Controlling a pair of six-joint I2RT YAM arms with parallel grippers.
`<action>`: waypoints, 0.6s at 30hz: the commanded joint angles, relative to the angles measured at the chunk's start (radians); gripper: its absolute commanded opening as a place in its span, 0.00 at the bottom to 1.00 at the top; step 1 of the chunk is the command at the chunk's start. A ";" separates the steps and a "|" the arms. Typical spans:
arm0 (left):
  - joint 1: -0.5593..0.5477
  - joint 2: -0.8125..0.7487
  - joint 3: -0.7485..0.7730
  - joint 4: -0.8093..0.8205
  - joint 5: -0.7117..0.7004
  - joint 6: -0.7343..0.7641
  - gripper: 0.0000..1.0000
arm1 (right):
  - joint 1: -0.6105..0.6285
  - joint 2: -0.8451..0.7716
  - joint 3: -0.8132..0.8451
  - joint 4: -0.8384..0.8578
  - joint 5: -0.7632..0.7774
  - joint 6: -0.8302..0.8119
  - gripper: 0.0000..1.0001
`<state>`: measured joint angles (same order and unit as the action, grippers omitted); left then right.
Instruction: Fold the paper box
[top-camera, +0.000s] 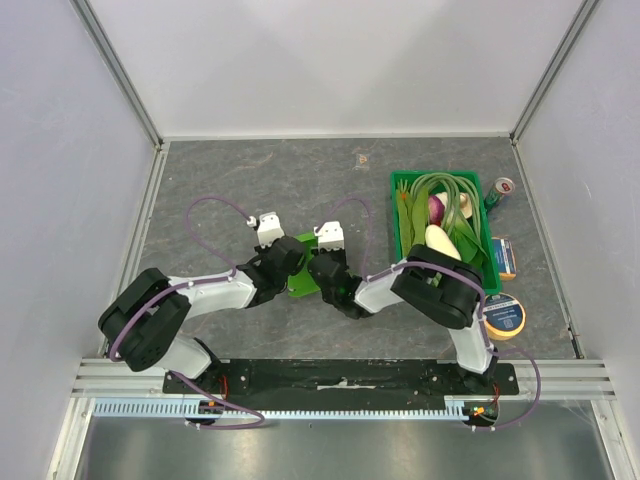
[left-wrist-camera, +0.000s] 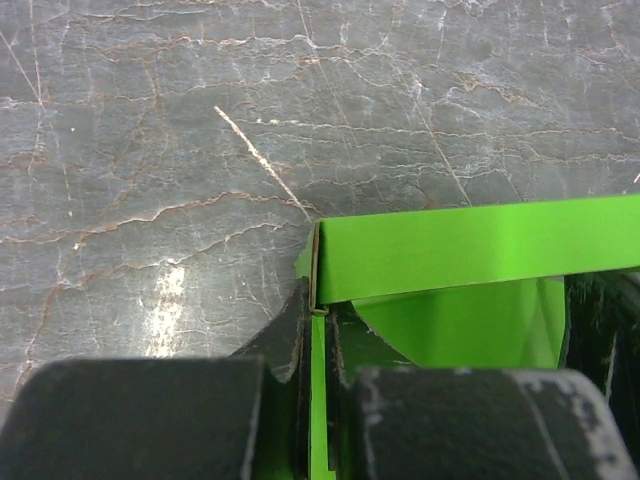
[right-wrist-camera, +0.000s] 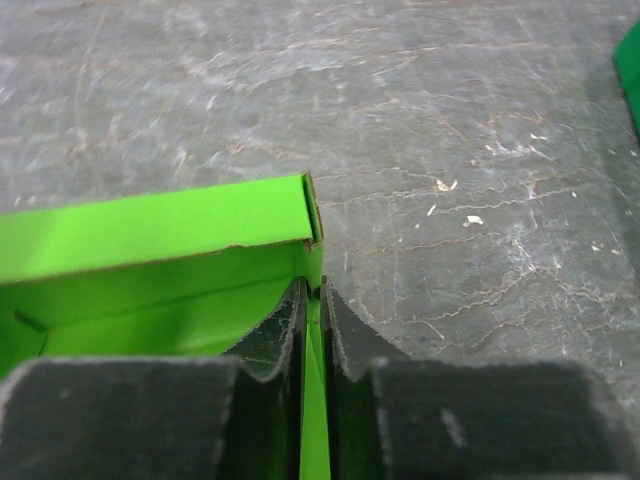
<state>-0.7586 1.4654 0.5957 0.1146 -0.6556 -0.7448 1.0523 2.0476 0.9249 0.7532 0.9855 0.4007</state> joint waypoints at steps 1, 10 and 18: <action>-0.013 0.039 -0.004 -0.104 0.045 -0.100 0.02 | 0.009 -0.107 -0.107 0.120 -0.226 -0.183 0.22; -0.015 0.010 -0.016 -0.135 0.027 -0.082 0.02 | -0.077 -0.426 -0.303 -0.086 -0.482 -0.145 0.61; -0.013 -0.010 -0.022 -0.127 0.028 -0.059 0.02 | -0.293 -0.491 -0.279 -0.123 -0.915 -0.238 0.73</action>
<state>-0.7616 1.4555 0.5991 0.0788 -0.6724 -0.7879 0.7780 1.5593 0.5934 0.6716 0.3321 0.2455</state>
